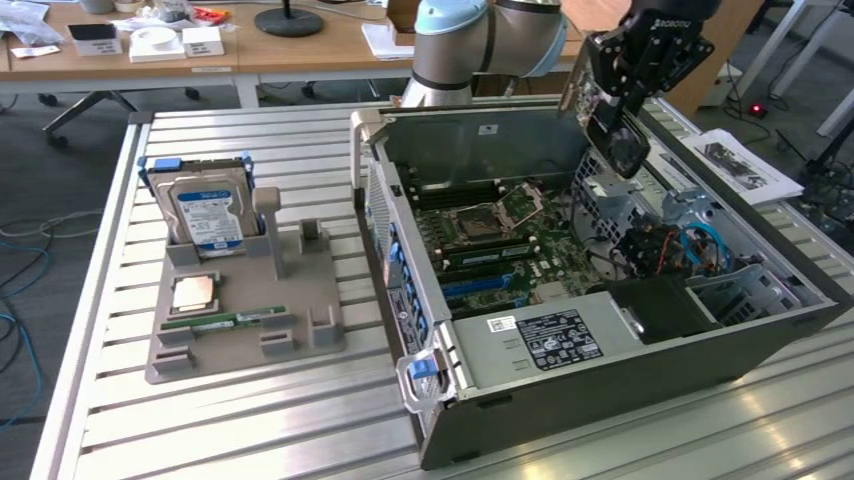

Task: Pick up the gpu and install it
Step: 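Pick up the gpu and move the gpu toward the slot, then insert the gpu into the slot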

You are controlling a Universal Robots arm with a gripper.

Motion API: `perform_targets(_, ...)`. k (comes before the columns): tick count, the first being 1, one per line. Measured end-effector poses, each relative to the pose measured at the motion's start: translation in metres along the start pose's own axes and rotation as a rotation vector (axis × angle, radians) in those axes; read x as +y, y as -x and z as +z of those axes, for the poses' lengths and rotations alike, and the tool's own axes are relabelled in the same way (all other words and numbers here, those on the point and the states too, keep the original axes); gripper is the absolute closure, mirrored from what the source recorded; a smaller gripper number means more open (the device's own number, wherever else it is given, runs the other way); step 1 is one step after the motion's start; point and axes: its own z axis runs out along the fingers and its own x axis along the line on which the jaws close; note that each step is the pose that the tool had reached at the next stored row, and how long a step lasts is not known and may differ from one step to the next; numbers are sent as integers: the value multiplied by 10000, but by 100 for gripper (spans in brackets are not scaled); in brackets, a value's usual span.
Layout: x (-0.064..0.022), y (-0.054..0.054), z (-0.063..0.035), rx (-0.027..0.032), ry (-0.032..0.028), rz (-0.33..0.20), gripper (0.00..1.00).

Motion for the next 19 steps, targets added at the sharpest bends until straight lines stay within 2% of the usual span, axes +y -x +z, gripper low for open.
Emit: perform_targets(19,1,21,1,0,0,-18,73)
